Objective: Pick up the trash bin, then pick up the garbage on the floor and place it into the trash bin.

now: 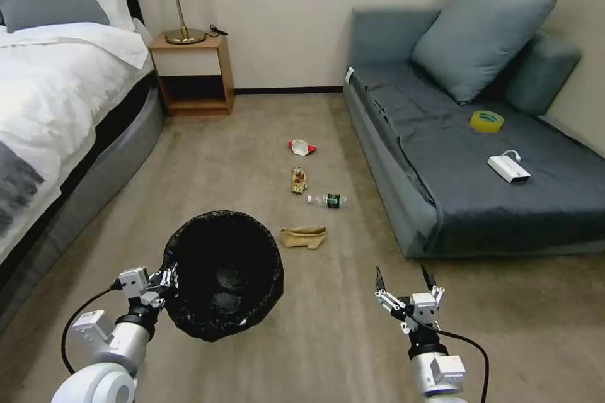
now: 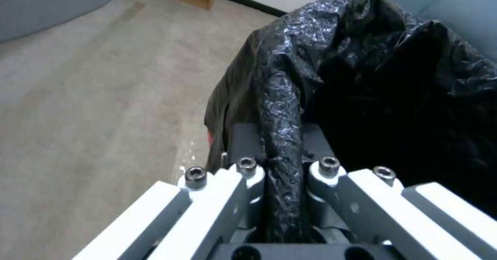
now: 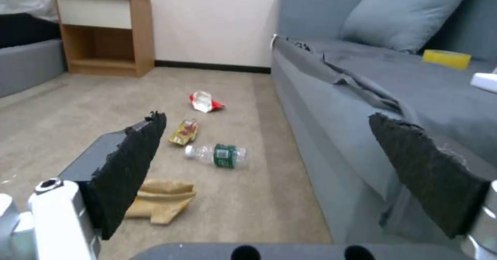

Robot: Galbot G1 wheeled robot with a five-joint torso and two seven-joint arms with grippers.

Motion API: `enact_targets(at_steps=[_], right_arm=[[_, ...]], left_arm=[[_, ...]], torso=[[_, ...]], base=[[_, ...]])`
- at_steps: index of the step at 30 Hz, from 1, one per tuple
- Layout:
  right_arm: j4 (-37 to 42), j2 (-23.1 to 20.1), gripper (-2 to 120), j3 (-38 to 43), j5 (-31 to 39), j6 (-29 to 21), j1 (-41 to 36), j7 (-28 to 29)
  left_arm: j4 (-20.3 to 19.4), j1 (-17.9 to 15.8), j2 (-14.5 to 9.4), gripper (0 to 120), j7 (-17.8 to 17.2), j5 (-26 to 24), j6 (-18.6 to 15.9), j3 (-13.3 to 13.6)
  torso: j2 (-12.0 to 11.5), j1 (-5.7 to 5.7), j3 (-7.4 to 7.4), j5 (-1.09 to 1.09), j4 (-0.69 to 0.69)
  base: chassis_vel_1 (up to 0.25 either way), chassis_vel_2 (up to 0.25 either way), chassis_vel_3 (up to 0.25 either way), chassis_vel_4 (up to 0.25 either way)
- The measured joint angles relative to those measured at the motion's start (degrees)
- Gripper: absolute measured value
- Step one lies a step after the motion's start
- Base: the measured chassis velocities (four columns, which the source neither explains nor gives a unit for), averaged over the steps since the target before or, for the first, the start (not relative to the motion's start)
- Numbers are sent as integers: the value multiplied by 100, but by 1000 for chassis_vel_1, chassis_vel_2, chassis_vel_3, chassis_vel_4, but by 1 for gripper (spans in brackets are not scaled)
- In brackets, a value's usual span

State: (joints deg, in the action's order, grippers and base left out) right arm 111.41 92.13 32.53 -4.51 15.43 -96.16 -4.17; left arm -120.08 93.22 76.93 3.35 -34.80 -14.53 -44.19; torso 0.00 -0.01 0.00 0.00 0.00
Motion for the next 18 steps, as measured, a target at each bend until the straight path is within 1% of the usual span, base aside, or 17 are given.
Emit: enact_targets(at_steps=[5, 7, 9, 11, 18], right_arm=[[-1, 0, 100, -1, 1, 6, 1, -3], [-1, 0, 100, -5, -2, 10, 1, -4], [-4, 0, 100, -6, -8, 16, 2, -5], [-7, 0, 100, -7, -12, 24, 3, -6], [-81, 0, 100, -26, -76, 82, 11, -4]], left_arm=[[0, -18, -9, 5, -5, 11, 7, -52], [1, -30, -12, 5, -20, 16, 17, -74], [8, -35, -14, 5, -31, 22, 25, -107], [21, -36, -15, 5, -31, 30, 38, -123], [41, -24, -4, 5, -27, 50, 61, -142]], torso=[[0, 0, 0, 2, 1], [0, 0, 0, -2, -1], [0, 0, 0, 1, 0], [0, 0, 0, -1, 0], [0, 0, 0, 0, -1]], base=[[-182, 200, 199, -190], [-219, 238, 227, -229], [-257, 248, 242, -242], [-271, 246, 250, -253], [-247, 250, 245, -257]])
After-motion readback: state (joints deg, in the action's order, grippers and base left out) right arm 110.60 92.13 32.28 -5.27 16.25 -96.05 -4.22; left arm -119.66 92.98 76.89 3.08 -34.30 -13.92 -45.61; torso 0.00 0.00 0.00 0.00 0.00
